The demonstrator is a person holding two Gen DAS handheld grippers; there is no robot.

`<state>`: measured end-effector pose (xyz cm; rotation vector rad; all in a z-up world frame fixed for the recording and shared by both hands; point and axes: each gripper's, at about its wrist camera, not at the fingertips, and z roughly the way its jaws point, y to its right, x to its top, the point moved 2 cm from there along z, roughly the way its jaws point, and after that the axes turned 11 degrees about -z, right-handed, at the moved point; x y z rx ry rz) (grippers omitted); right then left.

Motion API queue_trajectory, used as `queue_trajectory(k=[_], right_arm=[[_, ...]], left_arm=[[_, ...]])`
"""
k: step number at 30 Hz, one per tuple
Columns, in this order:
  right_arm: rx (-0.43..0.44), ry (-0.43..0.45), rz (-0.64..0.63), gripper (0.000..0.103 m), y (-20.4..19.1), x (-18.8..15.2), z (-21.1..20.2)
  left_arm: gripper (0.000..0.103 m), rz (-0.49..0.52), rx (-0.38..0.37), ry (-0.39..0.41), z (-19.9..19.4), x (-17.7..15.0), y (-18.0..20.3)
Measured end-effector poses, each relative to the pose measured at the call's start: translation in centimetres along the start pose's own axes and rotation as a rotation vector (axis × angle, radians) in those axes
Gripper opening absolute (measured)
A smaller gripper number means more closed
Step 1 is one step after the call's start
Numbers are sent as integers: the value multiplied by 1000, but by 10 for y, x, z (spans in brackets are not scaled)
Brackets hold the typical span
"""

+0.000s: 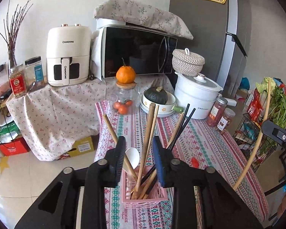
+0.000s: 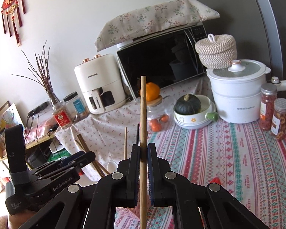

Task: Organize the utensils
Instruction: 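Lower the wooden chopstick into the pink basket and open the right tool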

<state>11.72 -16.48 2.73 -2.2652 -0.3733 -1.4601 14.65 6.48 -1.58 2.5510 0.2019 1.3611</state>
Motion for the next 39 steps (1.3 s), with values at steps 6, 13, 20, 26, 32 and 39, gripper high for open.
queue_trajectory(k=[6,13,20,26,32,39], right_arm=[[10,60,25,6,-11,4,16],[-15,125,52,6,-19,9,34],[-66,143,48,6,-31,6,61],[-97,94,47,6,-36,-10,86],[-48,16,45,10,-40,-22,99],[20,-21,73,47,-25,-18,84]], left_arm=[[70,-26,-18,44,-11,5,-5],[70,-76,9,-25,-12,-2,-26],[71,-99,31,-102,-9,-13,-49],[73,-96,50,-148,-4,-21,-60],[75,-95,53,-162,-4,-24,-63],[78,-82,35,-193,-1,-25,-55]])
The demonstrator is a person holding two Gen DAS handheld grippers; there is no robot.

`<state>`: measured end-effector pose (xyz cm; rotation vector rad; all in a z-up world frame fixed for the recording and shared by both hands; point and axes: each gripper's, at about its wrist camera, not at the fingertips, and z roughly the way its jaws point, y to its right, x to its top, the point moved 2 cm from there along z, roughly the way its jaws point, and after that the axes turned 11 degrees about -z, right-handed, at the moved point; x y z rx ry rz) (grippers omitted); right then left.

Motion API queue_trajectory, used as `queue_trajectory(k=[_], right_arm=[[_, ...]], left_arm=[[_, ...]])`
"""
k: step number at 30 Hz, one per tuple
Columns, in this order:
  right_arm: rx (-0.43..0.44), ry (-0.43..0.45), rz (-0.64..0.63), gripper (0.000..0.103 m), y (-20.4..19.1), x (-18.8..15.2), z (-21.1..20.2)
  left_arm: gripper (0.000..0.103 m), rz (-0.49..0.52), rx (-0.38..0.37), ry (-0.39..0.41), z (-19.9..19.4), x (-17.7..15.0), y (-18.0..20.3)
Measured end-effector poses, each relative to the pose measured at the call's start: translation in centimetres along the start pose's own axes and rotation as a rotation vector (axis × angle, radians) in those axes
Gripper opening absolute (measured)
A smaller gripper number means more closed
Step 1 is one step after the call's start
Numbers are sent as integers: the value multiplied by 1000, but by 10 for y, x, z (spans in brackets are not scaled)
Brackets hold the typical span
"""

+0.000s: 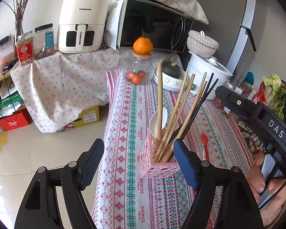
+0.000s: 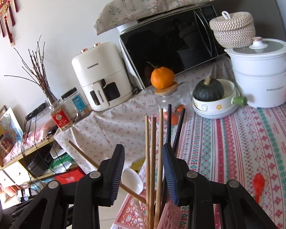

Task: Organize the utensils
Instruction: 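Lower the wooden chopstick into the pink basket and open the right tool, then grasp the paper-wrapped chopsticks beside the red spoon with the left tool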

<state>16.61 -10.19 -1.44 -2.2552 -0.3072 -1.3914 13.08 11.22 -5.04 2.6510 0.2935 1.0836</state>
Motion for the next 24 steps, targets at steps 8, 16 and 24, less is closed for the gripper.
queue_trajectory(k=[8,16,24], right_arm=[[-85,-30,52,69,56,8,-43],[-215,-149,60,94,115,-10,-68],[-317,-302,66,97,160,-39,-79]], left_arm=[[85,42,-19,-28,-1,-10,25],[94,79,-56,-81,5,-26,70],[95,178,-76,-173,28,-59,134]])
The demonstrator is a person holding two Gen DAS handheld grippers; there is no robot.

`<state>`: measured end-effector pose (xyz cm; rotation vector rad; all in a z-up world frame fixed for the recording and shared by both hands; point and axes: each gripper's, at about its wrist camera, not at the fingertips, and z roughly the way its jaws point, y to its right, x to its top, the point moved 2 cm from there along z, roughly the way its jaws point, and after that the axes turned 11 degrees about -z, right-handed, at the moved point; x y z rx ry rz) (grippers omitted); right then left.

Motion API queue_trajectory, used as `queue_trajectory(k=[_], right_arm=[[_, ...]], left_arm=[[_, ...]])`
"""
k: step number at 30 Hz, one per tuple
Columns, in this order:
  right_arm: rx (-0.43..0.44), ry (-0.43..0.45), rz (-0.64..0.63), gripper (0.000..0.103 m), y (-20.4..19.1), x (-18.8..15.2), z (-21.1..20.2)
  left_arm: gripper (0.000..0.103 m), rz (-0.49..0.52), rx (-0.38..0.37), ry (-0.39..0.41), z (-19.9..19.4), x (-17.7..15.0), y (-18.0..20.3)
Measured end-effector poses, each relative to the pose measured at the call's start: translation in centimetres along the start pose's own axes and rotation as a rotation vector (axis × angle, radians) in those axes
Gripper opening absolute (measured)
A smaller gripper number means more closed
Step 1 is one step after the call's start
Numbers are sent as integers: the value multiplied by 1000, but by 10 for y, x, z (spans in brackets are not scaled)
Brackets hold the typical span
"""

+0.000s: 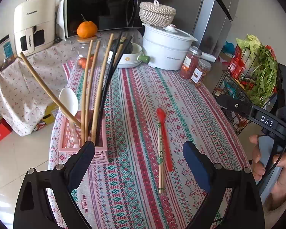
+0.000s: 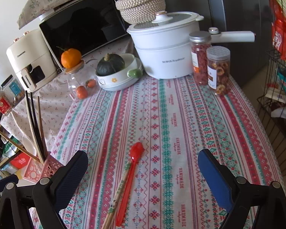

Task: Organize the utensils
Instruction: 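Grasp the paper-wrapped chopsticks beside the red spoon with the left tool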

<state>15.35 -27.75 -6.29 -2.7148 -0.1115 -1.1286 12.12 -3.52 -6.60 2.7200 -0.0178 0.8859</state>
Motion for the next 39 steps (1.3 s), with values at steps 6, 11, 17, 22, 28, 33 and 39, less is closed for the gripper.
queue_trajectory(k=[6,11,17,22,28,33,39], right_arm=[[-90,-131,35,97,33,-18,16],[-120,-248,65,97,55,-34,34],[-134,-306,37,97,60,-41,46],[-120,-318,13,97,57,-40,50],[-126,-325,-8,97,58,-40,54],[-125,-334,-4,97,59,-41,56],[-134,-347,-5,97,58,-44,58]], left_arm=[[95,76,30,-127,44,-16,39],[95,52,76,-195,81,-14,45],[77,5,99,-247,121,-10,42],[26,-28,56,-310,154,-10,42],[15,-46,57,-330,175,-9,38],[15,-20,43,-332,185,-5,43],[9,-37,38,-324,179,-2,36]])
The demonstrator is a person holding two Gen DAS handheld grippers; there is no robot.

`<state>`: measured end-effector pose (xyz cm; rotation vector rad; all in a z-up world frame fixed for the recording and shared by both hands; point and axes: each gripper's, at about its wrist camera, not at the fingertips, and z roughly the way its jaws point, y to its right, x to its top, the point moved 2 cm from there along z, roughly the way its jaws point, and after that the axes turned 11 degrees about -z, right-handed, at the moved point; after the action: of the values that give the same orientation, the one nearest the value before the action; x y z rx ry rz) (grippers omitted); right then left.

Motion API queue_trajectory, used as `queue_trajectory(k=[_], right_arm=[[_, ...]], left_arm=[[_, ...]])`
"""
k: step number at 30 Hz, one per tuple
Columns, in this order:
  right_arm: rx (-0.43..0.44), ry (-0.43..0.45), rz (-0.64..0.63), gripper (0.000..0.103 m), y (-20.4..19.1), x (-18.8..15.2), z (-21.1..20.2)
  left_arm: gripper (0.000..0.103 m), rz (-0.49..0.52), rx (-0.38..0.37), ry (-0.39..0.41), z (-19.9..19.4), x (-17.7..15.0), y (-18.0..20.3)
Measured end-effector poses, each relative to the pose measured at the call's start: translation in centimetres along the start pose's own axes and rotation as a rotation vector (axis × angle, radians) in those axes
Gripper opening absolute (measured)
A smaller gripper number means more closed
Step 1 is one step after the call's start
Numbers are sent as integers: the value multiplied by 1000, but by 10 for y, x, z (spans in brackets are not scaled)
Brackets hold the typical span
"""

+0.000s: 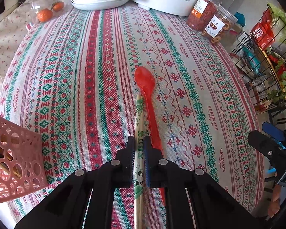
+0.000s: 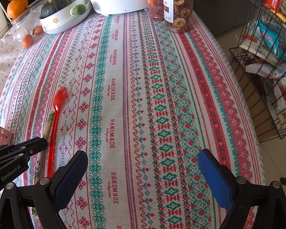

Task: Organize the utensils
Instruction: 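Grasp the paper-wrapped chopsticks beside the red spoon with the left tool, then lift the wrapped chopsticks with the left tool while the right tool grasps the red spoon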

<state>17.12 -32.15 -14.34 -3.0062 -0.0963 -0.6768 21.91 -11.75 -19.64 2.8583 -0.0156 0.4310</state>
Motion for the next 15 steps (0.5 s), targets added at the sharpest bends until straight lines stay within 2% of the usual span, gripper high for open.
queue_trajectory(k=[8,15], right_arm=[[5,-3,-3,97,-10,4,5],[39,7,-30,97,-39,19,12]], left_arm=[[9,73,-62,134,-62,-13,3],[9,98,-114,245,-123,-33,-17]])
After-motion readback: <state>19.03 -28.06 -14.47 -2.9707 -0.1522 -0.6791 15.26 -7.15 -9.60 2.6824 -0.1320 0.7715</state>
